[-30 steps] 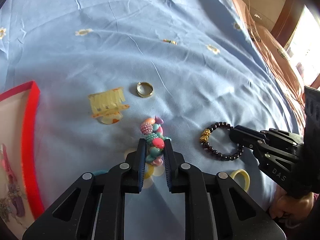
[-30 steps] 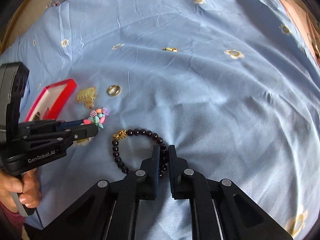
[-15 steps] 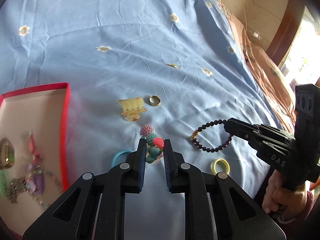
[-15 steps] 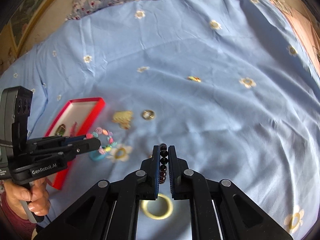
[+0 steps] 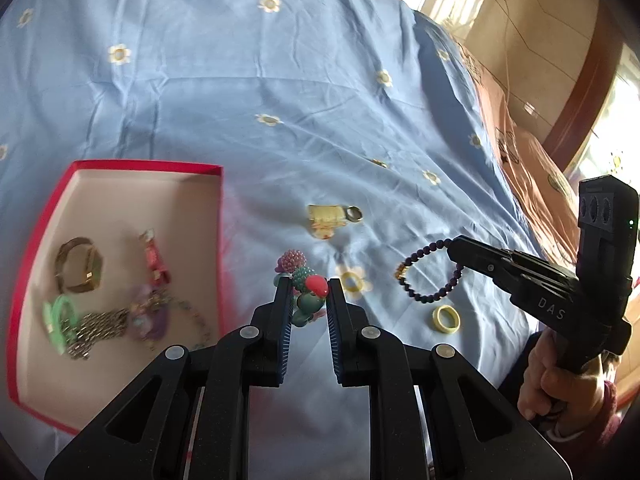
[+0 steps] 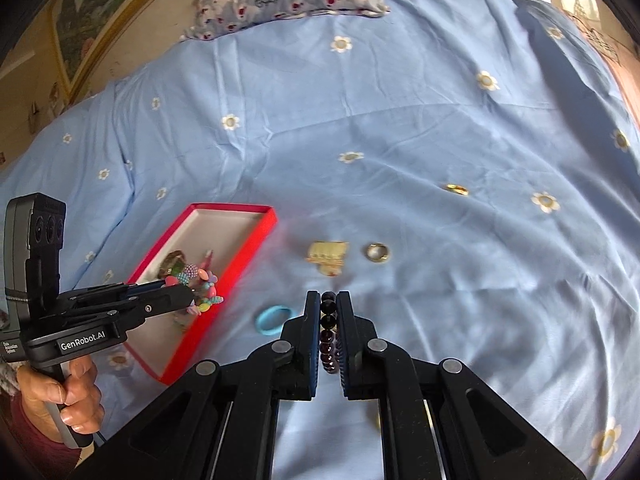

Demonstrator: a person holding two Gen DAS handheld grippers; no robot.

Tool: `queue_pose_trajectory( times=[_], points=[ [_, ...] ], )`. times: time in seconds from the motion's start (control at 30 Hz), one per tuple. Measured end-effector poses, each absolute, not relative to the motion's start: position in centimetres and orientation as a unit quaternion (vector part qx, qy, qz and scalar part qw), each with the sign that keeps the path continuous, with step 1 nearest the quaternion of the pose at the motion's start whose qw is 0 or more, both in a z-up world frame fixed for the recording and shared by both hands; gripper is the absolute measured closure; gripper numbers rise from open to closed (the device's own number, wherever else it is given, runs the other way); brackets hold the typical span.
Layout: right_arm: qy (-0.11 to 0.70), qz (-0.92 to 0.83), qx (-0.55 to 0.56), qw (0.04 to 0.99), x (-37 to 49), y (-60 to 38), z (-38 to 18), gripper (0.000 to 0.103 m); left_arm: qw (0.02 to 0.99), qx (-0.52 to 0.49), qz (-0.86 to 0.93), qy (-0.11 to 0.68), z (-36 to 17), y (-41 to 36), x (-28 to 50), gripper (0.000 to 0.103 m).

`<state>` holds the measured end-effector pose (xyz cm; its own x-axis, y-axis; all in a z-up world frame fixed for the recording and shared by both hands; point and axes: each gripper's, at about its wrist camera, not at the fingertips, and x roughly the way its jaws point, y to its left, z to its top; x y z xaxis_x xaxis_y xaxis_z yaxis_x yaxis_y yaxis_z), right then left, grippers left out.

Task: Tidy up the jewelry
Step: 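Carry the beaded cluster and black bracelet into the red box and open both tools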

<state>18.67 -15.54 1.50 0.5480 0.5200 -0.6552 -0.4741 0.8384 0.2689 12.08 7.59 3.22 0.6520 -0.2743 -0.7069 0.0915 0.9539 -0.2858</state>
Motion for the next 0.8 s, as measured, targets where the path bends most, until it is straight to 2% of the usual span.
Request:
queue_pose_trajectory(
  times=[0.8],
  points=[
    [0.375, 0.399, -0.012, 0.837, 15.2, -4.5, 2.8, 0.096, 0.906, -0.164, -0.013, 0.390, 2.7, 16.6, 6.3, 0.088]
  ],
)
